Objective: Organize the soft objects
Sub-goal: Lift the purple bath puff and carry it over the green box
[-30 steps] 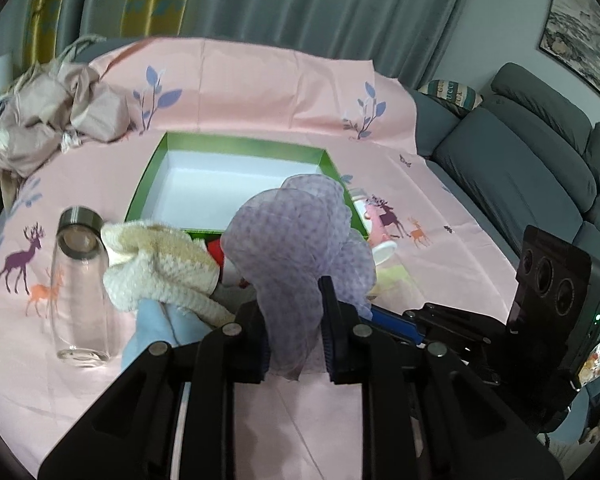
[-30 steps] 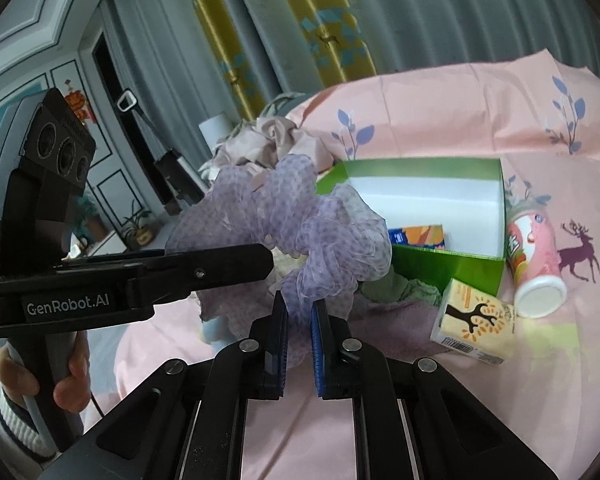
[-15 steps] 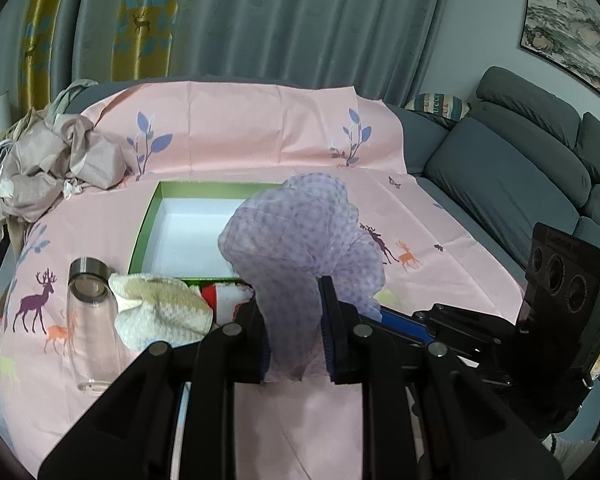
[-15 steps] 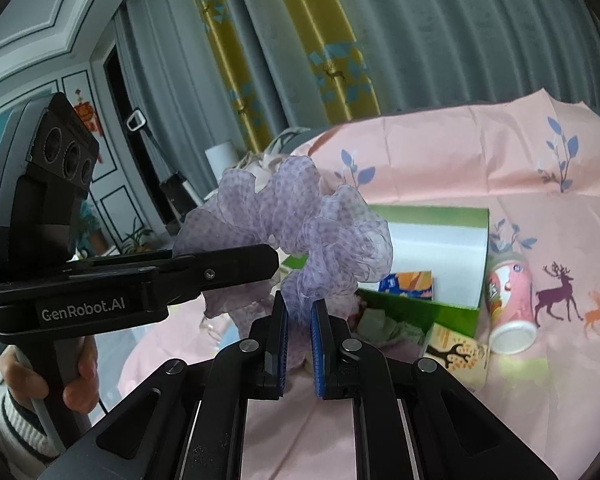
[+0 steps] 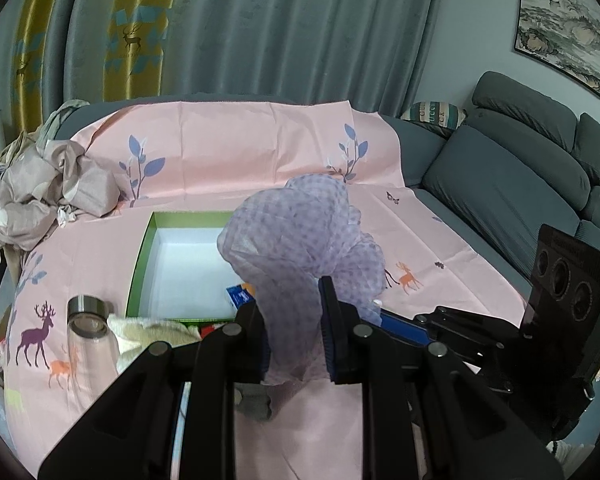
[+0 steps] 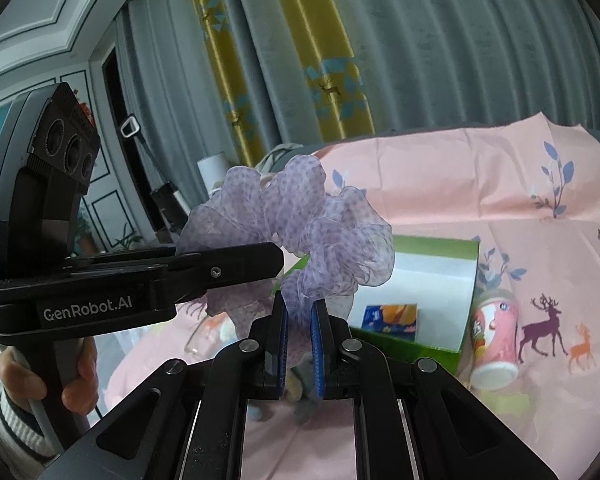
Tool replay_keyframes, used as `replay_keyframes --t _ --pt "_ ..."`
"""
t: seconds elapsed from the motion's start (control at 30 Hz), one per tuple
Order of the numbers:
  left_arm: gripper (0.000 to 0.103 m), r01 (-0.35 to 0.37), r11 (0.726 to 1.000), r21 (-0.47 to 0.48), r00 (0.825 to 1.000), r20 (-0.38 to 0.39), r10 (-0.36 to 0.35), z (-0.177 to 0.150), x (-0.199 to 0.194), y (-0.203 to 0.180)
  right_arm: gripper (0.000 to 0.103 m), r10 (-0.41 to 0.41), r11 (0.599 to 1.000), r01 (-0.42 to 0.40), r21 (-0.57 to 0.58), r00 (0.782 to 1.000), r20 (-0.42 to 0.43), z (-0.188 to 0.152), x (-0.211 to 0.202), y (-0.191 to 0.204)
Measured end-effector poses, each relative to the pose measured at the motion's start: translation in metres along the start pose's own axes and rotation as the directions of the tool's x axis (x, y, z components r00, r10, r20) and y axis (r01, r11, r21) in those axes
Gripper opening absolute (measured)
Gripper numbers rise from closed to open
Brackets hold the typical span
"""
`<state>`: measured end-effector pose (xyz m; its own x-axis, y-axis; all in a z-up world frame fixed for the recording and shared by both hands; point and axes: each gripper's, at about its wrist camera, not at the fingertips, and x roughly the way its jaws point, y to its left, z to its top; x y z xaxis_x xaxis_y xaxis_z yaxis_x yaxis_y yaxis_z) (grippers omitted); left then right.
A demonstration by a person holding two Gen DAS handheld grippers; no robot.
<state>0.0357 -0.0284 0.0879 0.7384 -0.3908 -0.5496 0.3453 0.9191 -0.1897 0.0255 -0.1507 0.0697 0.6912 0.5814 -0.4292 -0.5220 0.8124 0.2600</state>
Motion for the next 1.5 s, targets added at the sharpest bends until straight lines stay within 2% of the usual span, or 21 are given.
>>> replay_keyframes --t 0.37,0.6,1.03,1.27,1.5 --pt "0.019 -0.021 1.0 0.021 1.0 0.01 0.021 0.029 0.025 0.012 0.011 -0.031 0.999 0.032 -0.031 0.999 0.03 0.027 0.024 -0.014" --pt "0.019 -0.026 1.0 0.002 0.999 -0.023 0.027 0.042 0.054 0.027 0.011 -0.054 0.998 0.055 -0.019 0.998 0.03 0.04 0.047 -0.028" --pt "0.019 -0.071 0.996 -0.062 0.982 -0.182 0.059 0.02 0.137 0.053 0.011 -0.129 0.991 0.133 0.019 0.983 -0.13 0.015 0.109 -0.068" --pt "0.019 -0.096 0.993 -0.071 0.971 -0.226 0.077 0.013 0.163 0.063 0.012 -0.154 0.985 0.165 0.043 0.969 -0.192 0.003 0.134 -0.086" --pt "0.019 -0.106 0.992 -0.075 0.965 -0.25 0.084 0.011 0.18 0.07 0.012 -0.171 0.983 0.18 0.025 0.961 -0.217 -0.002 0.146 -0.089"
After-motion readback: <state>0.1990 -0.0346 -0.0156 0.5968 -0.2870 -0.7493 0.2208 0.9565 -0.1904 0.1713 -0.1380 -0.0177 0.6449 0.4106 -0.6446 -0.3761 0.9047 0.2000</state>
